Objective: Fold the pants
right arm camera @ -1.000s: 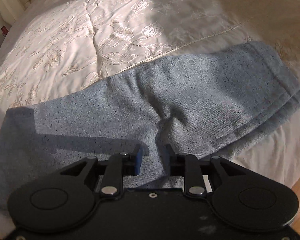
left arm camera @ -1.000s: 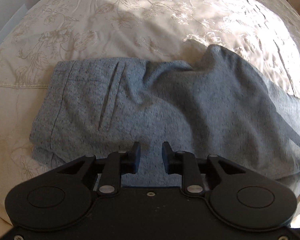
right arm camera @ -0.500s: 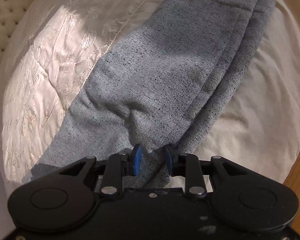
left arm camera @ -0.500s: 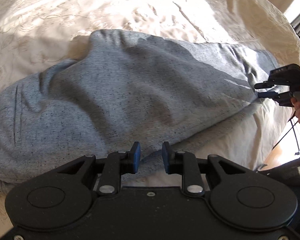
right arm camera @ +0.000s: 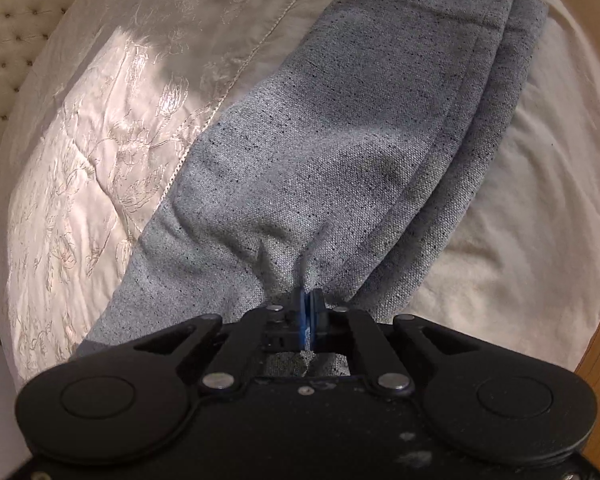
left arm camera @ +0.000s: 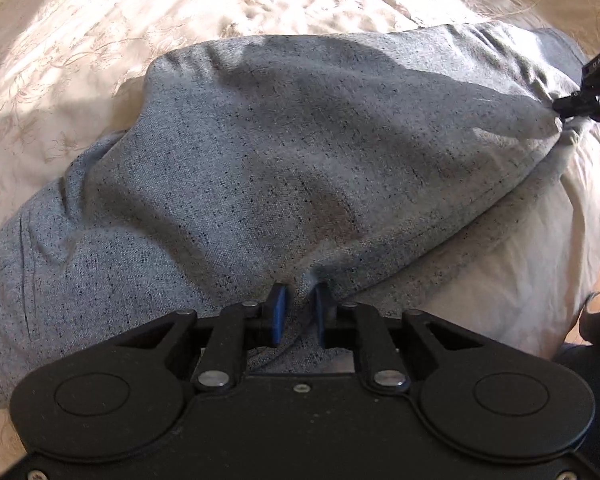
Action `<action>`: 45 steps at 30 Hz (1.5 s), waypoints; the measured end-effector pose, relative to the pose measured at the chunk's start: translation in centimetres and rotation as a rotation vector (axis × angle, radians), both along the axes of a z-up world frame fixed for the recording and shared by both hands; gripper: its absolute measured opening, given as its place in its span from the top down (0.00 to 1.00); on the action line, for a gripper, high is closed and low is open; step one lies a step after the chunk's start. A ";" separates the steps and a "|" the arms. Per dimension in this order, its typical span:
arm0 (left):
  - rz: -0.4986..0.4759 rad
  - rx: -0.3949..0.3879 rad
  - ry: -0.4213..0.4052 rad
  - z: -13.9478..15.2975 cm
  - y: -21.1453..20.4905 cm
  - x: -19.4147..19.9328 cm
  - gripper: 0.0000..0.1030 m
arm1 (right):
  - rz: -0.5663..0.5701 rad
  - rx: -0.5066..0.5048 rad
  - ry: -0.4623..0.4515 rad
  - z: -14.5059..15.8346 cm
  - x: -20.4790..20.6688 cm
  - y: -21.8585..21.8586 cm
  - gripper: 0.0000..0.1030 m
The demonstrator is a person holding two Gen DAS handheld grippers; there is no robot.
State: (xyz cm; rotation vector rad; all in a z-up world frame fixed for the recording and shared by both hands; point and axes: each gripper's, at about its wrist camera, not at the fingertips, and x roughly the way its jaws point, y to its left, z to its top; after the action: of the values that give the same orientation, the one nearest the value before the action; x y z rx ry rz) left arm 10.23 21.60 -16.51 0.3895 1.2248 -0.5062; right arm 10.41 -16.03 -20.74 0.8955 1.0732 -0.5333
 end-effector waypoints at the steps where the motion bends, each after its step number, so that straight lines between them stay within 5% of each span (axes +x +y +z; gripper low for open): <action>1: -0.017 -0.003 -0.001 0.3 0.1 -0.4 0.89 | 0.024 -0.025 -0.005 0.5 -0.1 0.2 0.97; 9: -0.029 -0.003 0.098 0.6 2.2 -2.8 0.93 | 0.077 -0.070 0.009 1.5 -2.2 0.9 0.97; 13: 0.010 -0.025 -0.004 2.6 2.3 -3.1 0.89 | 0.031 -0.013 -0.039 1.3 -2.5 0.2 0.88; 15: 0.029 -0.046 -0.065 3.7 1.9 -2.9 0.87 | 0.000 -0.031 -0.043 1.9 -2.7 -0.4 0.70; 18: 0.002 -0.036 -0.078 3.4 0.5 -2.1 0.81 | -0.076 -0.082 -0.056 2.8 -3.5 -2.3 0.69; 23: -0.031 0.035 -0.102 1.8 -1.5 -2.4 0.80 | -0.237 -0.111 -0.076 3.1 -4.7 -8.5 0.69; 28: 0.037 0.062 -0.055 0.5 -1.7 -2.2 0.79 | -0.307 -0.143 -0.076 3.0 -4.8 -15.2 0.68; 40: 0.180 0.101 -0.036 -0.5 -2.0 -1.8 0.78 | -0.273 -0.048 -0.096 1.2 -3.7 -21.8 0.68; 45: 0.176 0.120 -0.046 -0.5 -2.3 -1.7 0.78 | -0.182 -0.068 -0.123 1.8 -2.8 -21.9 0.93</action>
State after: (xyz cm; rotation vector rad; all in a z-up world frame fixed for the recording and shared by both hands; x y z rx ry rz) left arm 8.58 19.26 -17.04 0.3892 1.2351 -0.2719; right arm 7.57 -37.95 -18.98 0.9586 0.8626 -0.6538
